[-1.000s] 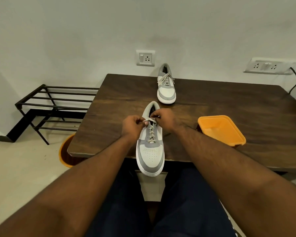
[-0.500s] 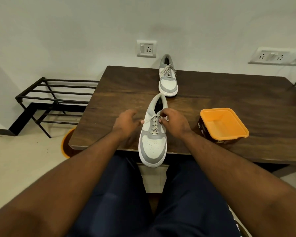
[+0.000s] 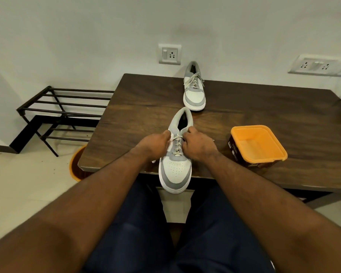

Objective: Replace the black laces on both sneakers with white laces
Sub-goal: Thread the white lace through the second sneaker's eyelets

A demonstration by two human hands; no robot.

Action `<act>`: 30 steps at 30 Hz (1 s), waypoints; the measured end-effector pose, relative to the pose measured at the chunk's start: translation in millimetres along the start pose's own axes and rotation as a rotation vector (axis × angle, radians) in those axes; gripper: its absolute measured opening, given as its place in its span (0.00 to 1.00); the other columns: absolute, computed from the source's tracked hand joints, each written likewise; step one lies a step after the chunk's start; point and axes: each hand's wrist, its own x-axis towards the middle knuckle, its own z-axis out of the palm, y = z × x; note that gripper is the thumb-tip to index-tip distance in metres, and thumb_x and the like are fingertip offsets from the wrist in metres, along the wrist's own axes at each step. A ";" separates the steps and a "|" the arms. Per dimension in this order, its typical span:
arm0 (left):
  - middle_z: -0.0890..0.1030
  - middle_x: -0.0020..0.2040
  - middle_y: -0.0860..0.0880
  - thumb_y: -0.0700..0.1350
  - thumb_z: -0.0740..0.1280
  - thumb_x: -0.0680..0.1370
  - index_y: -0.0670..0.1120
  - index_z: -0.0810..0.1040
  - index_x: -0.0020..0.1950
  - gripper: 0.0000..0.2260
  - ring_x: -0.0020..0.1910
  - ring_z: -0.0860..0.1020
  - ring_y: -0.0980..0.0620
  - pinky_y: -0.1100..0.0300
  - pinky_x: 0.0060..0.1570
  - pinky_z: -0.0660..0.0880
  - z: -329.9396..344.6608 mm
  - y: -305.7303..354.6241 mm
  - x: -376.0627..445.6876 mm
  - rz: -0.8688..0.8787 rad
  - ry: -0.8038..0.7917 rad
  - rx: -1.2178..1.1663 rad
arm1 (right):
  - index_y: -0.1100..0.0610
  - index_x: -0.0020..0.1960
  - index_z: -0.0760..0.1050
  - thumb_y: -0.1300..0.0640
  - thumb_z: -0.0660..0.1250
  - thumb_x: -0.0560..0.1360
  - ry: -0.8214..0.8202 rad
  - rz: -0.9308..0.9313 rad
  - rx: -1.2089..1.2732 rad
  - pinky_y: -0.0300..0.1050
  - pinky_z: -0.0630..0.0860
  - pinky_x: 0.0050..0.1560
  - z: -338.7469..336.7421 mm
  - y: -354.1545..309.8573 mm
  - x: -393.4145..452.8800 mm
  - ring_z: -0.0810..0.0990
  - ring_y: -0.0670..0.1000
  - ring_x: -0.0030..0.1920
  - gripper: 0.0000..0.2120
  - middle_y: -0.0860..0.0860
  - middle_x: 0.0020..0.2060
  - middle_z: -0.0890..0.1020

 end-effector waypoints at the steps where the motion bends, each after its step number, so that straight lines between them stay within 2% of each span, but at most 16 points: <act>1: 0.78 0.47 0.43 0.44 0.58 0.81 0.41 0.72 0.53 0.07 0.45 0.77 0.41 0.51 0.44 0.74 -3.7 0.7 -1.0 -0.027 -0.057 -0.017 | 0.55 0.55 0.75 0.50 0.58 0.79 -0.012 0.028 0.002 0.52 0.76 0.50 -3.0 -0.5 0.1 0.77 0.55 0.51 0.12 0.51 0.55 0.73; 3: 0.79 0.39 0.43 0.42 0.62 0.79 0.43 0.73 0.43 0.06 0.39 0.78 0.44 0.58 0.36 0.73 -15.9 2.1 -5.2 -0.078 -0.145 -0.139 | 0.54 0.42 0.76 0.52 0.60 0.76 -0.010 0.093 0.165 0.44 0.73 0.41 -12.0 -0.8 0.2 0.77 0.53 0.44 0.10 0.50 0.44 0.77; 5: 0.78 0.32 0.43 0.39 0.63 0.79 0.42 0.73 0.38 0.09 0.32 0.78 0.46 0.62 0.30 0.73 -32.2 4.2 -14.7 -0.136 -0.175 -0.416 | 0.55 0.32 0.72 0.57 0.61 0.74 -0.043 0.192 0.508 0.42 0.67 0.33 -21.7 -3.5 2.0 0.75 0.52 0.36 0.12 0.51 0.33 0.76; 7: 0.78 0.32 0.44 0.39 0.62 0.80 0.43 0.75 0.37 0.11 0.32 0.76 0.49 0.61 0.34 0.73 -47.4 6.2 -21.8 -0.153 -0.122 -0.710 | 0.57 0.32 0.71 0.61 0.61 0.73 -0.084 0.332 0.894 0.41 0.63 0.30 -30.3 -8.3 1.0 0.70 0.51 0.30 0.11 0.53 0.30 0.74; 9: 0.78 0.35 0.46 0.42 0.64 0.80 0.42 0.78 0.41 0.09 0.37 0.76 0.51 0.57 0.41 0.72 -58.2 10.6 -25.4 -0.148 -0.021 -0.911 | 0.57 0.34 0.73 0.60 0.61 0.73 -0.146 0.437 1.172 0.41 0.61 0.30 -34.5 -11.2 -1.2 0.68 0.49 0.29 0.09 0.53 0.30 0.75; 11: 0.79 0.37 0.46 0.46 0.65 0.81 0.39 0.79 0.47 0.10 0.39 0.77 0.50 0.58 0.41 0.75 -62.6 16.5 -25.2 -0.171 0.045 -1.132 | 0.54 0.34 0.72 0.56 0.61 0.74 -0.204 0.478 1.325 0.40 0.59 0.29 -37.0 -14.1 -4.4 0.67 0.47 0.29 0.10 0.49 0.30 0.75; 14: 0.84 0.44 0.43 0.50 0.63 0.82 0.42 0.77 0.44 0.13 0.39 0.81 0.49 0.56 0.45 0.79 -59.0 20.4 -20.2 -0.227 0.090 -1.400 | 0.52 0.36 0.73 0.53 0.62 0.78 -0.207 0.483 1.520 0.38 0.61 0.27 -39.9 -19.4 -7.3 0.70 0.44 0.30 0.12 0.46 0.34 0.78; 16: 0.84 0.42 0.43 0.48 0.61 0.83 0.42 0.76 0.45 0.12 0.41 0.81 0.47 0.54 0.48 0.79 -51.4 21.0 -17.8 -0.216 0.127 -1.428 | 0.52 0.40 0.74 0.52 0.62 0.80 -0.167 0.453 1.602 0.38 0.65 0.29 -43.9 -23.5 -11.4 0.75 0.44 0.32 0.11 0.48 0.38 0.82; 18: 0.83 0.42 0.42 0.43 0.60 0.83 0.41 0.76 0.47 0.10 0.40 0.81 0.47 0.54 0.44 0.79 -41.5 23.1 -17.2 -0.204 0.208 -1.397 | 0.55 0.42 0.74 0.56 0.62 0.81 -0.098 0.409 1.706 0.38 0.73 0.29 -48.2 -29.7 -16.4 0.80 0.47 0.32 0.09 0.53 0.39 0.84; 20: 0.83 0.41 0.43 0.39 0.59 0.83 0.39 0.77 0.50 0.09 0.38 0.81 0.50 0.58 0.39 0.80 -32.0 25.8 -17.7 -0.198 0.272 -1.403 | 0.59 0.44 0.74 0.61 0.62 0.81 -0.007 0.365 1.749 0.38 0.77 0.28 -49.4 -33.7 -18.6 0.82 0.48 0.31 0.08 0.54 0.36 0.84; 24: 0.81 0.42 0.42 0.30 0.58 0.81 0.33 0.78 0.58 0.11 0.35 0.80 0.54 0.64 0.41 0.80 -19.7 29.6 -17.5 -0.182 0.374 -1.373 | 0.64 0.50 0.78 0.64 0.64 0.79 0.138 0.269 1.637 0.42 0.81 0.39 -41.5 -38.9 -15.7 0.80 0.50 0.37 0.05 0.57 0.40 0.81; 27: 0.82 0.41 0.42 0.28 0.60 0.80 0.32 0.77 0.59 0.11 0.32 0.81 0.56 0.64 0.38 0.80 -15.6 31.5 -19.8 -0.183 0.444 -1.351 | 0.61 0.51 0.81 0.69 0.63 0.78 0.179 0.158 1.493 0.48 0.81 0.48 -32.1 -39.4 -12.6 0.81 0.52 0.40 0.09 0.58 0.42 0.83; 30: 0.82 0.33 0.49 0.28 0.62 0.79 0.41 0.73 0.54 0.10 0.31 0.81 0.53 0.57 0.37 0.80 -14.1 28.8 -19.7 -0.153 0.487 -1.318 | 0.64 0.51 0.80 0.72 0.64 0.76 0.219 0.098 1.384 0.54 0.80 0.50 -28.6 -39.4 -10.7 0.81 0.55 0.40 0.09 0.61 0.42 0.83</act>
